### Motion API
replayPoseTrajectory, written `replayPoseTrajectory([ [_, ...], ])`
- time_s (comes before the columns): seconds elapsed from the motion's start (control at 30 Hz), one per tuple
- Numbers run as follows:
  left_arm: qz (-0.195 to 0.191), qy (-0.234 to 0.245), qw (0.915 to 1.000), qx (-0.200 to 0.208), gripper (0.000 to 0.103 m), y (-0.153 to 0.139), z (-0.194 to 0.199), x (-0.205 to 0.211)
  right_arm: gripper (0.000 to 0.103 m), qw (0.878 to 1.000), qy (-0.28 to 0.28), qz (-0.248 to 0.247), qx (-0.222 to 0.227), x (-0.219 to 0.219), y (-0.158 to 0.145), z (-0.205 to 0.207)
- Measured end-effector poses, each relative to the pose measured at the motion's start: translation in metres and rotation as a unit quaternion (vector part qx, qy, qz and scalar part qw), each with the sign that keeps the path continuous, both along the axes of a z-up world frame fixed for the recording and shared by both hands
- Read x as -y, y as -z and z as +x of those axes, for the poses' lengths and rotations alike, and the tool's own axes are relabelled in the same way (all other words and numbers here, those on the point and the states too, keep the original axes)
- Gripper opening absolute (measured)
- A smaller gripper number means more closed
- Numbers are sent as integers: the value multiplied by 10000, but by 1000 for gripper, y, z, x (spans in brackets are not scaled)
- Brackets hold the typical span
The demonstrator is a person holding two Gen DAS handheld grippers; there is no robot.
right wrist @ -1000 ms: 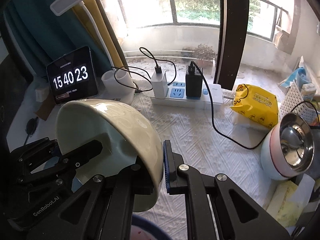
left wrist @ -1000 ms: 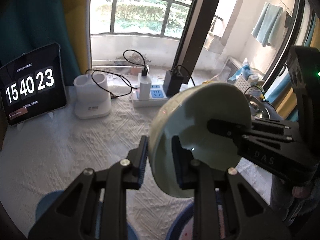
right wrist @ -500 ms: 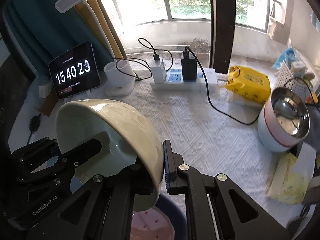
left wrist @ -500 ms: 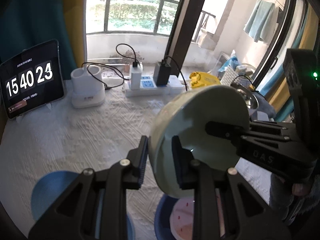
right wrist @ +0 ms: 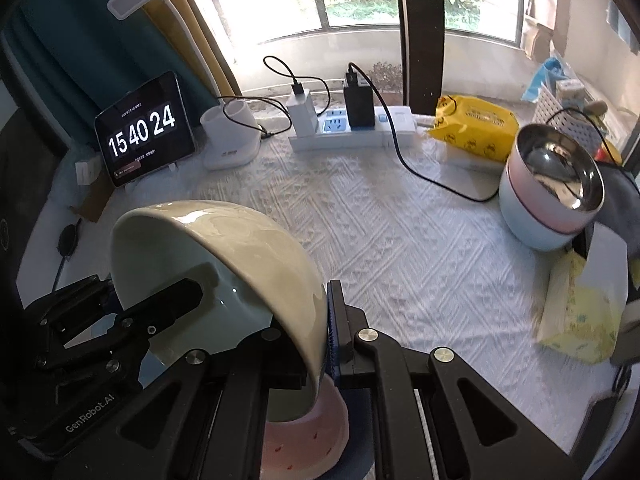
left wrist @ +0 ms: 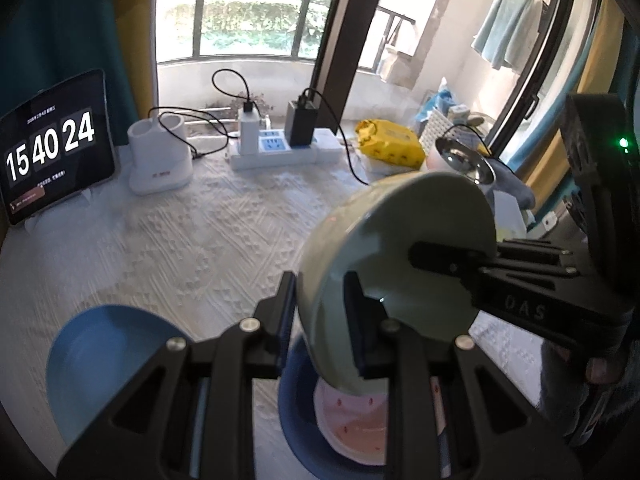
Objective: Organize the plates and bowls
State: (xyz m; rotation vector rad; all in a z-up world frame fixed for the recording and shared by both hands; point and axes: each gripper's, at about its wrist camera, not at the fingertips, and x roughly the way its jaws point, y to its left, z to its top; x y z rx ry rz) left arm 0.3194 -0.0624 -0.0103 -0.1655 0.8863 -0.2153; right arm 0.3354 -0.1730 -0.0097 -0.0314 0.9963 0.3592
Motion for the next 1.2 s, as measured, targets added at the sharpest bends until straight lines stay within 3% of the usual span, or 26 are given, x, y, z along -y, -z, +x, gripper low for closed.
replayPoseTrajectory([
  [0.63, 66, 276, 9994, -221, 24, 22, -37, 9, 10, 9988, 132, -179, -429, 2, 25, -37],
  [0.87, 228, 327, 9991, -154, 24, 23, -47, 14, 10, 9975, 186, -139, -666, 4, 35, -45],
  [1.2, 154, 487, 9985, -211, 24, 20, -53, 16, 10, 9965, 268, -78, -783, 10, 33, -52],
])
